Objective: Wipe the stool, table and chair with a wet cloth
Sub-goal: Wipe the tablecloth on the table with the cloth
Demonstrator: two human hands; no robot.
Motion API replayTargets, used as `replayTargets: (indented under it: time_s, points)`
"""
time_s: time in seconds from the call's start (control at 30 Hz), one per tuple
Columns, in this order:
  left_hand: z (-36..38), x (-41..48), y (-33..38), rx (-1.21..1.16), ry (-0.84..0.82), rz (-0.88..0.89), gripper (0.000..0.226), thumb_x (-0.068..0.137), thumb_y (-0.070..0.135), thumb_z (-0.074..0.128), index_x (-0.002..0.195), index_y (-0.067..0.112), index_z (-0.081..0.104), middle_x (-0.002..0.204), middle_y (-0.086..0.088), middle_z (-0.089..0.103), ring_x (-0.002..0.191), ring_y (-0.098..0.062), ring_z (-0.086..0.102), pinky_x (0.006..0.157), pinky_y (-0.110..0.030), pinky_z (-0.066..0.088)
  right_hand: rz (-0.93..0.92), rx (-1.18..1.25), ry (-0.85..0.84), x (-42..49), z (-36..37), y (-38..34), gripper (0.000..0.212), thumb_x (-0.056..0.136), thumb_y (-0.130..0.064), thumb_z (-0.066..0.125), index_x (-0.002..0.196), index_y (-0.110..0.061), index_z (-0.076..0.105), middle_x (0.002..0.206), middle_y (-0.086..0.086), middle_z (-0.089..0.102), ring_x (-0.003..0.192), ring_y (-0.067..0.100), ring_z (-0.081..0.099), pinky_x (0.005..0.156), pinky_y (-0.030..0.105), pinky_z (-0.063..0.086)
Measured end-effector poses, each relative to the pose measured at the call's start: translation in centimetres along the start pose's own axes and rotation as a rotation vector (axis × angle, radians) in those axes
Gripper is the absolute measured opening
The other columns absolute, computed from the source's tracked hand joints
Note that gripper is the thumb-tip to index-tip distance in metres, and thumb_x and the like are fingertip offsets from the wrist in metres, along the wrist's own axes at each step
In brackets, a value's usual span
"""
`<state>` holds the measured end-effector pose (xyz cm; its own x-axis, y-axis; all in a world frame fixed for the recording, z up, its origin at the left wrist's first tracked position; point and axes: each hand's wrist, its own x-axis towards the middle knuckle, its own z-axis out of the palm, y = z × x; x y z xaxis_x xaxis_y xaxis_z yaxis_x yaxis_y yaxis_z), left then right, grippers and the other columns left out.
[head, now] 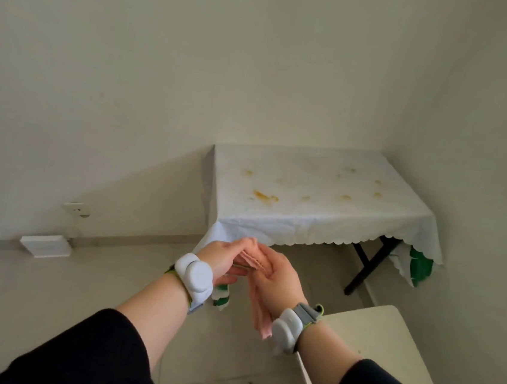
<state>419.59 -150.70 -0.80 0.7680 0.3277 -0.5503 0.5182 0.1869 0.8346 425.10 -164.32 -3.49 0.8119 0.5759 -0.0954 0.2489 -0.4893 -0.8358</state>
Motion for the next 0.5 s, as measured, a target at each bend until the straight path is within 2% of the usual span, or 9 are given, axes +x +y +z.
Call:
replayTargets:
  time_s: [0.13, 0.27, 0.4, 0.5]
  points:
    - [-1.4, 6.3, 3.0, -0.002, 0.091, -0.06, 0.032, 0.096, 0.041, 0.044, 0.088, 0.016, 0.062, 0.081, -0.002, 0.067, 0.072, -0.017, 0.063, 0.068, -0.027, 0.048, 0.059, -0.005, 0.007, 6.7, -1.2, 1.5, 0.057, 0.082, -0.012, 0.052, 0.135, -0.031, 0.048, 0.125, -0.001, 0.058, 0.112, 0.016, 0.056, 0.097, 0.028, 0.044]
    - [-4.1, 11.6, 4.1, 0.039, 0.172, -0.076, 0.017, 0.095, 0.03, 0.048, 0.099, 0.018, 0.061, 0.083, -0.001, 0.061, 0.075, -0.018, 0.057, 0.06, -0.024, 0.041, 0.102, -0.088, -0.058, 12.6, -2.3, 2.6, 0.054, 0.087, -0.011, 0.047, 0.139, -0.027, 0.042, 0.133, 0.002, 0.054, 0.115, 0.021, 0.056, 0.098, 0.026, 0.043]
    - [-6.6, 16.4, 3.2, 0.073, 0.203, -0.164, 0.017, 0.092, 0.028, 0.051, 0.096, 0.026, 0.067, 0.085, 0.001, 0.059, 0.073, -0.016, 0.054, 0.056, -0.024, 0.042, 0.15, -0.145, -0.101, 17.9, -1.9, 3.0, 0.056, 0.087, -0.008, 0.042, 0.14, -0.025, 0.041, 0.135, 0.005, 0.051, 0.117, 0.023, 0.055, 0.101, 0.034, 0.045]
    - [-8.4, 20.3, 3.5, 0.133, 0.196, -0.19, 0.027, 0.092, 0.029, 0.052, 0.116, 0.025, 0.062, 0.095, -0.005, 0.062, 0.073, -0.019, 0.054, 0.058, -0.025, 0.045, 0.168, -0.183, -0.085, 21.4, -1.4, 3.0, 0.056, 0.088, -0.008, 0.04, 0.141, -0.025, 0.039, 0.137, 0.005, 0.049, 0.115, 0.023, 0.056, 0.097, 0.033, 0.047]
